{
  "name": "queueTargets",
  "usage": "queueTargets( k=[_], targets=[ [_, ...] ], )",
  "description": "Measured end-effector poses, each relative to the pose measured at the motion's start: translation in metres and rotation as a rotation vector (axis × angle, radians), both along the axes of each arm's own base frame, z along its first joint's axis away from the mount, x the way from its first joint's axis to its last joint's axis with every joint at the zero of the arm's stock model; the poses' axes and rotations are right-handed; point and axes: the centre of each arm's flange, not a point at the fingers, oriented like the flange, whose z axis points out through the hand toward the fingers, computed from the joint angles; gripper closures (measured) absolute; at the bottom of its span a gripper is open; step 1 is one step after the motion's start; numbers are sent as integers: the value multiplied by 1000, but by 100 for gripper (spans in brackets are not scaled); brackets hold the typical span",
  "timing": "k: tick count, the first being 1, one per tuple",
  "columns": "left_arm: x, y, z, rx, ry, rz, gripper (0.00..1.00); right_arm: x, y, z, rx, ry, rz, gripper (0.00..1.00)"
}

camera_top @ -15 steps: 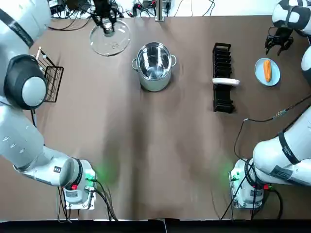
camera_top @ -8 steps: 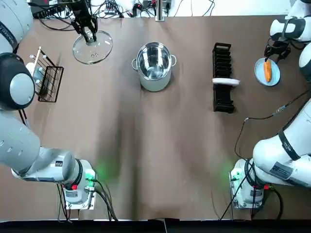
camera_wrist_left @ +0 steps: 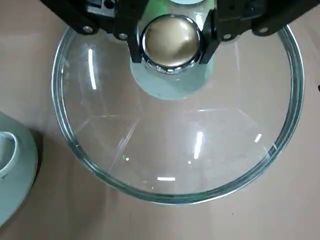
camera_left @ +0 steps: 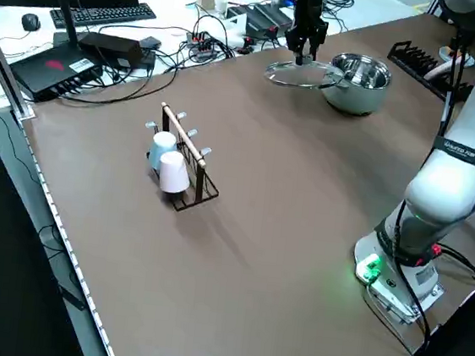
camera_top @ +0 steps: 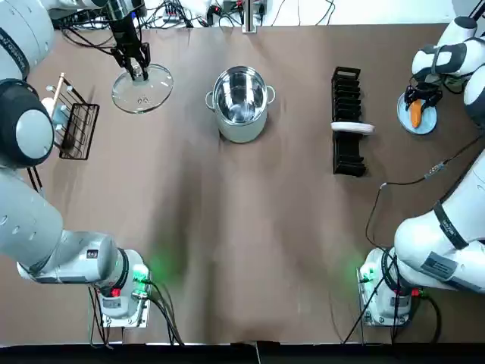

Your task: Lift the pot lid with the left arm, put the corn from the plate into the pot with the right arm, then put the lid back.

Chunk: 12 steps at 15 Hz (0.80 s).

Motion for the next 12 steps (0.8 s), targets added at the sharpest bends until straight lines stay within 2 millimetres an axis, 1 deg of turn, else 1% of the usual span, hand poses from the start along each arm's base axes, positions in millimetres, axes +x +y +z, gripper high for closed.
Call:
queueTargets(
  k=[1, 2, 3, 5, 6, 8, 9, 11, 12],
  targets=[
    [0, 0, 0, 0, 0, -1, 49, -1, 0, -1, 1, 3, -1, 33],
    [0, 0, 0, 0, 0, -1, 49, -2, 0, -2, 2, 5, -2, 38],
    [0, -1, 0, 0, 0, -2, 49, -3, 0, -3, 2, 6, -1, 38],
    [0, -1, 0, 0, 1, -2, 49, -2, 2, -3, 4, 5, 1, 51],
    [0, -1, -1, 0, 1, -2, 49, -1, 4, -3, 5, 4, 4, 51],
    [0, -1, -1, 0, 1, -2, 49, 3, 9, -1, 5, -4, 14, 63],
    [0, -1, -1, 0, 1, -3, 49, 6, 12, 2, 5, -10, 21, 63],
    [0, -1, -1, 0, 1, -3, 49, 18, 23, 32, -2, -43, 40, 63],
    [0, -1, -1, 0, 1, -2, 49, 24, 31, 57, 1, -35, 48, 63]
  ],
)
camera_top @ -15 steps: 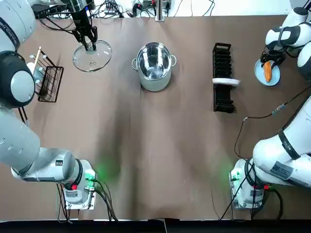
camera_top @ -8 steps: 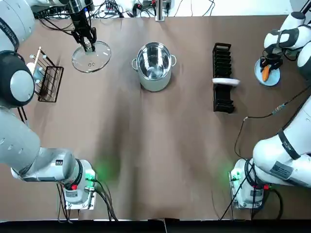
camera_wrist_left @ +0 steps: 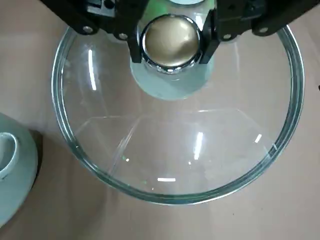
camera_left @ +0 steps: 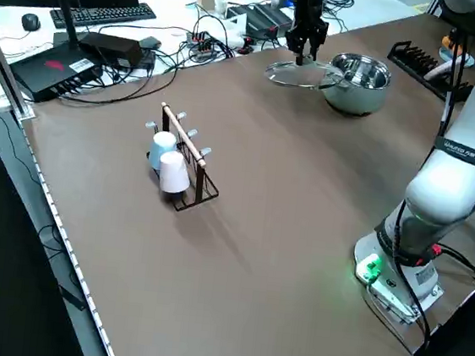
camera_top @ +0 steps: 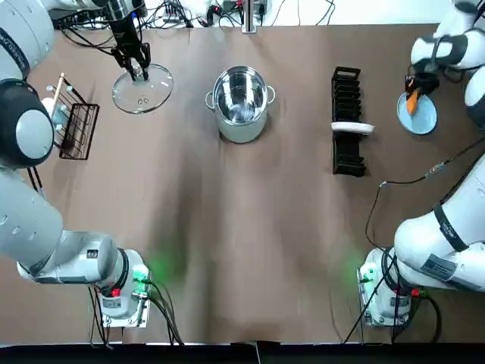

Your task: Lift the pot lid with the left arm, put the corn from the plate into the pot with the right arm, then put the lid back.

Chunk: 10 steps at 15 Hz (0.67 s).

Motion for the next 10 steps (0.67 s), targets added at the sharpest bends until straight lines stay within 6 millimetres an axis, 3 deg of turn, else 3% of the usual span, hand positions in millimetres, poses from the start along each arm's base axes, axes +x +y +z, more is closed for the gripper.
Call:
queueTargets(
  k=[2, 5, 7, 10],
  targets=[
    [0, 0, 0, 0, 0, 1, 49, 12, 32, 66, 18, 31, 43, 63],
    [0, 0, 0, 0, -1, 1, 49, 27, 143, 159, 114, 29, 171, 63],
    [0, 0, 0, 0, -1, 1, 49, 27, 217, 190, 199, 16, 252, 63],
    [0, 1, 0, 0, -1, 2, 49, 16, 314, 202, 256, 24, 400, 63]
  ],
)
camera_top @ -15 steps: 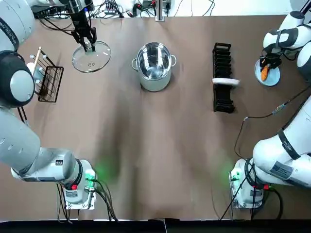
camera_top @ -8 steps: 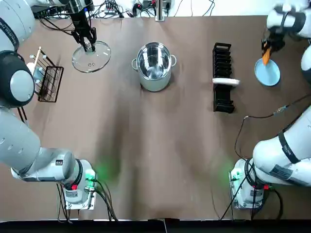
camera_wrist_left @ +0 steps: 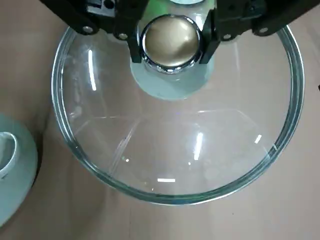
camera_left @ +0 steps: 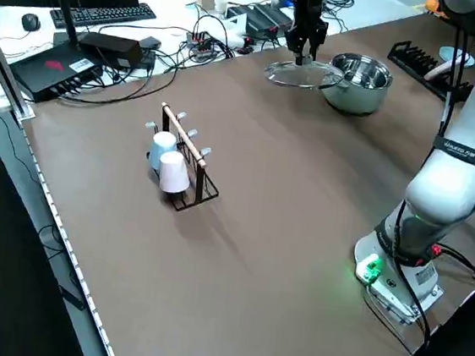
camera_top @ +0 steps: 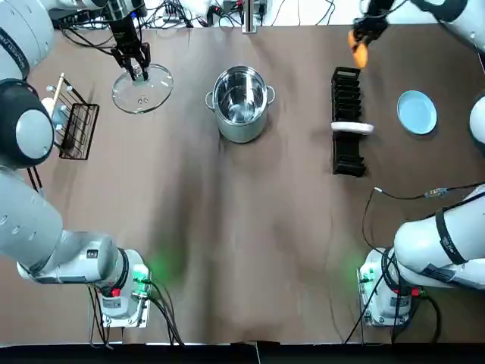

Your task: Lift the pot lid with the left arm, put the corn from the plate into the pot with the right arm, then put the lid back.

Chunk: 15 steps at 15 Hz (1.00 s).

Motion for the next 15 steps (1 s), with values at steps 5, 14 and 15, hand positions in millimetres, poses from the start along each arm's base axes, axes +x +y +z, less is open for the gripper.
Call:
queueTargets(
  k=[5, 14, 15],
  targets=[
    [0, 0, 0, 0, 0, 0, 49, -45, 180, 7, 28, -56, 85, 63],
    [0, 0, 7, -1, -13, 1, 49, -80, 390, -67, 32, -150, 1, 63],
    [0, 0, 7, -1, -14, 1, 49, -82, 401, -76, 33, -169, -10, 63]
  ],
)
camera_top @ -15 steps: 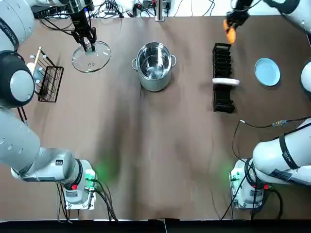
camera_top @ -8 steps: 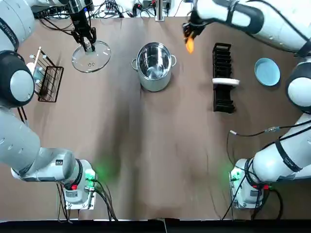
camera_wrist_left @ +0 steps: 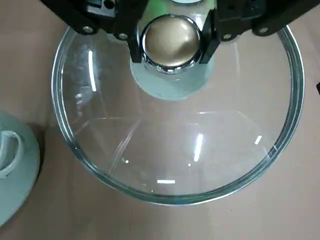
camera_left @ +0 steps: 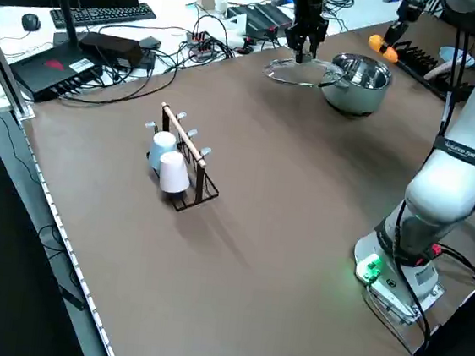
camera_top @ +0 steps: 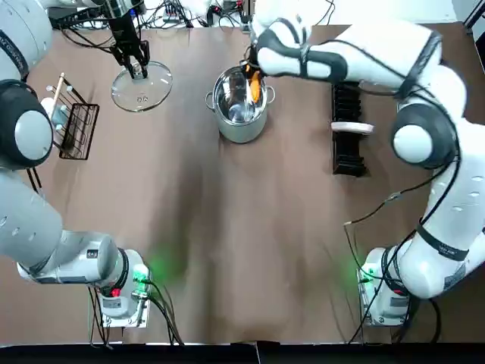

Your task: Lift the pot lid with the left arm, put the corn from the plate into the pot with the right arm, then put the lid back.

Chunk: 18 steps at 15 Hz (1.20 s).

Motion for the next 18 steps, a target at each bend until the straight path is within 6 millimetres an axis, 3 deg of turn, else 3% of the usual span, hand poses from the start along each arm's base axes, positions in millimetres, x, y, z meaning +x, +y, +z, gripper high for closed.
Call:
queueTargets(
  k=[4, 9, 11, 14, 18],
  targets=[
    [0, -1, 0, 0, -1, -2, 49, -10, 28, -46, -27, -53, -20, 63],
    [0, -7, -1, -1, -3, -12, 49, -10, 37, -107, -30, -57, -34, 63],
    [1, -8, -1, -3, -15, -11, 49, -10, 37, -118, -28, -54, -35, 63],
    [2, -8, -1, -3, -18, -10, 49, -12, 40, -117, -25, -53, -48, 61],
    [2, -8, -1, -3, -17, -10, 49, -14, 45, -113, -15, -53, -82, 27]
  ],
)
